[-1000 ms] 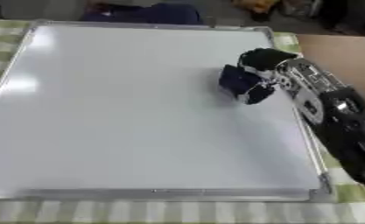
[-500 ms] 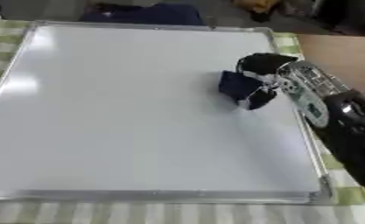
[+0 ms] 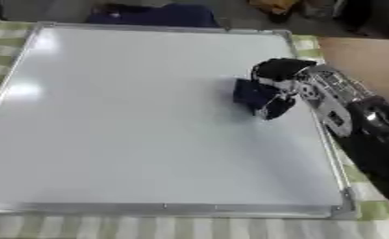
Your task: Wipe the whiteboard clean with a brush.
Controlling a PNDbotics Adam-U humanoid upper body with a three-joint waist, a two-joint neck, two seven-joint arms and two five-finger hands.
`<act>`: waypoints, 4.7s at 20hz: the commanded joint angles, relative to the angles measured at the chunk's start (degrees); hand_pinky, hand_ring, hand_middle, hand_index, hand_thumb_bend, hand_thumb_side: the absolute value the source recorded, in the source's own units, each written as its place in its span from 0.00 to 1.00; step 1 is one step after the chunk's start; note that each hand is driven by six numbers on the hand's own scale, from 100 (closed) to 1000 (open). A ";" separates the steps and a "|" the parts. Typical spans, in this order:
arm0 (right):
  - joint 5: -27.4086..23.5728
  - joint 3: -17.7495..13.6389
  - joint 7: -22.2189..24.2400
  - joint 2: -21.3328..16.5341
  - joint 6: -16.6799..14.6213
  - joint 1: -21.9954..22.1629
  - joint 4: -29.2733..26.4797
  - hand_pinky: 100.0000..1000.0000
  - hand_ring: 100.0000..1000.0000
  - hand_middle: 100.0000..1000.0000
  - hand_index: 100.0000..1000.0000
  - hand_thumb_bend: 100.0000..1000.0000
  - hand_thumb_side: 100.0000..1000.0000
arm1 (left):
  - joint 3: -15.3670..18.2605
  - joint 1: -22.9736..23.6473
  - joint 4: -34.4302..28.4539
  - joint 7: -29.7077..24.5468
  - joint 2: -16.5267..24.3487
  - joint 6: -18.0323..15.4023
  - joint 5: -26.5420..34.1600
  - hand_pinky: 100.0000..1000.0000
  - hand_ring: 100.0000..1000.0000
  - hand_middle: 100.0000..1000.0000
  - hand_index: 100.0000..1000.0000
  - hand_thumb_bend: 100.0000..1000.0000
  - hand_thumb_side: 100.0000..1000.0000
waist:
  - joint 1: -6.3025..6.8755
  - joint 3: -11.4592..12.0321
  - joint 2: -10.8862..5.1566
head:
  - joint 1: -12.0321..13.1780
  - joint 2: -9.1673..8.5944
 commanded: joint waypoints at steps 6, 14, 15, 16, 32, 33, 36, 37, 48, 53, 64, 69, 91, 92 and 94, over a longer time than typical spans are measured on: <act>5.52 -1.45 -3.70 0.80 3.05 -1.13 7.88 0.55 0.64 0.20 0.26 0.00 0.04 | 0.08 -0.34 -1.07 -0.23 1.42 -0.15 -0.01 0.59 0.80 0.79 0.58 0.10 1.00 | 0.36 0.35 -0.37 | 0.00 -0.94; 6.59 -2.29 -5.42 1.20 4.10 -1.70 9.53 0.54 0.64 0.20 0.26 0.00 0.06 | 0.08 -0.29 -1.07 -0.26 1.45 -0.13 -0.06 0.59 0.80 0.79 0.58 0.10 1.00 | 0.38 0.11 -0.39 | 0.16 -0.85; 6.45 -2.36 -5.45 1.19 4.37 -1.68 9.50 0.54 0.64 0.20 0.26 0.00 0.06 | 0.09 -0.27 -1.07 -0.26 1.47 -0.13 -0.07 0.59 0.80 0.79 0.58 0.10 1.00 | 0.37 0.06 -0.42 | 0.18 -0.85; 6.26 -2.38 -5.45 1.20 4.57 -1.64 9.43 0.54 0.63 0.20 0.26 0.00 0.06 | 0.09 -0.26 -1.07 -0.26 1.47 -0.13 -0.07 0.59 0.80 0.79 0.58 0.10 1.00 | 0.36 0.02 -0.44 | 0.22 -0.84; 1.37 -0.61 -2.02 1.26 2.59 -0.21 5.90 0.53 0.61 0.18 0.24 0.00 0.05 | 0.03 -0.54 -1.07 -0.43 1.45 -0.19 0.03 0.60 0.80 0.79 0.58 0.10 1.00 | 0.45 -0.12 -0.52 | 0.39 -0.92; 0.58 -0.37 -1.25 1.29 1.94 -0.18 5.36 0.53 0.61 0.18 0.24 0.00 0.05 | 0.03 -0.58 -1.07 -0.44 1.43 -0.20 0.04 0.60 0.80 0.79 0.58 0.10 1.00 | 0.46 -0.07 -0.54 | 0.39 -0.93; -1.78 0.41 1.00 1.19 0.33 0.07 3.44 0.53 0.61 0.18 0.24 0.00 0.05 | 0.05 -0.62 -1.07 -0.45 1.47 -0.22 0.07 0.60 0.80 0.79 0.58 0.10 1.00 | 0.44 -0.02 -0.55 | 0.41 -1.00; -2.64 0.84 1.79 1.05 -0.24 0.31 2.58 0.53 0.61 0.18 0.24 0.00 0.05 | 0.05 -0.63 -1.07 -0.46 1.47 -0.20 0.08 0.60 0.80 0.79 0.58 0.10 1.00 | 0.42 -0.05 -0.54 | 0.44 -1.01; -10.98 2.35 6.71 -1.29 0.28 2.43 -4.08 0.52 0.60 0.18 0.23 0.00 0.05 | 0.06 -0.66 -1.07 -0.50 1.51 -0.19 0.12 0.60 0.80 0.79 0.58 0.11 1.00 | 0.10 -0.17 -0.71 | 0.92 -1.20; -9.37 1.66 5.48 -1.84 2.16 2.07 -3.80 0.52 0.61 0.18 0.24 0.00 0.03 | 0.08 -0.57 -1.07 -0.51 1.52 -0.19 0.10 0.60 0.80 0.79 0.58 0.10 1.00 | 0.07 0.09 -0.69 | 0.94 -1.27; -0.75 -0.84 -1.62 0.30 5.03 -0.48 5.41 0.52 0.61 0.18 0.24 0.00 0.03 | 0.07 -0.48 -1.07 -0.56 1.49 -0.16 0.03 0.60 0.80 0.79 0.58 0.10 1.00 | 0.14 0.31 -0.47 | 0.79 -1.21; -0.05 -2.03 -2.57 0.97 5.55 -1.67 8.02 0.52 0.61 0.18 0.24 0.00 0.03 | 0.11 -0.44 -1.07 -0.52 1.52 -0.18 0.00 0.60 0.80 0.79 0.58 0.10 1.00 | 0.25 0.43 -0.45 | 0.67 -1.18; -0.10 -2.60 -4.65 0.98 8.52 -2.36 8.60 0.51 0.60 0.18 0.24 0.00 0.03 | 0.05 -0.68 -1.07 -0.65 1.52 -0.18 0.04 0.60 0.80 0.79 0.58 0.10 1.00 | 0.28 0.25 -0.45 | 0.82 -1.20; 0.48 -2.58 -5.07 0.95 8.88 -2.40 8.63 0.51 0.60 0.18 0.24 0.00 0.03 | 0.03 -0.69 -1.07 -0.66 1.51 -0.18 0.05 0.60 0.80 0.79 0.58 0.10 1.00 | 0.26 0.30 -0.46 | 0.82 -1.25; 1.75 -2.48 -5.89 0.97 9.38 -2.45 8.75 0.51 0.60 0.18 0.24 0.00 0.04 | 0.05 -0.70 -1.07 -0.65 1.51 -0.19 0.04 0.60 0.80 0.79 0.58 0.10 1.00 | 0.24 0.35 -0.46 | 0.81 -1.39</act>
